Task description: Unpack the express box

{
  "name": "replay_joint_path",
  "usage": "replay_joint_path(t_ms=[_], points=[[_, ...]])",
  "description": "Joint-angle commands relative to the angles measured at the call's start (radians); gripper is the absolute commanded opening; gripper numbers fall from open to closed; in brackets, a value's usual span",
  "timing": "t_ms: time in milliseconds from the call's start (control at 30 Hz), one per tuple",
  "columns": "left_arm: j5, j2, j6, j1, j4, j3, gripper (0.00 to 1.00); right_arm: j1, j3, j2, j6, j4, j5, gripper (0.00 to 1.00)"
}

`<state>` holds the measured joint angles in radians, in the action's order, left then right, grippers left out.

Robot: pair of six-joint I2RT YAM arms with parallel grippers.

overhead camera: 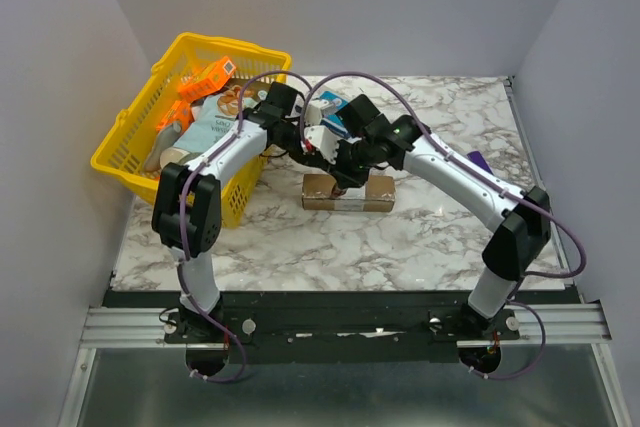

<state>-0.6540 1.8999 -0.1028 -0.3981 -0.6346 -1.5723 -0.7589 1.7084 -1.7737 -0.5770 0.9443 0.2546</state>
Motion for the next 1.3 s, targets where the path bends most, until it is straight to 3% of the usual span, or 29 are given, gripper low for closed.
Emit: replay_joint_path(t_ms=[0,100,400,733,1100,1267], points=[[-0.121,-0.130,0.017,0.024,0.177,0.153,0.00,0.024,-0.124,0.092,-0.009,-0.178,0.020,0.00],[-0.076,-0.173,-0.040,0.012,0.219,0.216,0.00,0.035,-0.191,0.126,0.006,-0.238,0.026,0.00],[0.045,-0.142,-0.198,-0.074,0.107,0.247,0.00,0.046,-0.236,0.157,0.020,-0.292,0.084,0.00],[0.181,-0.012,-0.146,-0.096,0.170,0.213,0.00,0.046,-0.205,0.143,-0.050,-0.211,0.097,0.00],[0.254,0.065,-0.187,-0.111,0.122,0.181,0.00,0.049,-0.164,0.137,-0.083,-0.135,-0.107,0.00],[0.269,0.071,-0.196,-0.111,0.121,0.187,0.00,0.047,-0.086,0.094,-0.017,-0.042,-0.150,0.01]])
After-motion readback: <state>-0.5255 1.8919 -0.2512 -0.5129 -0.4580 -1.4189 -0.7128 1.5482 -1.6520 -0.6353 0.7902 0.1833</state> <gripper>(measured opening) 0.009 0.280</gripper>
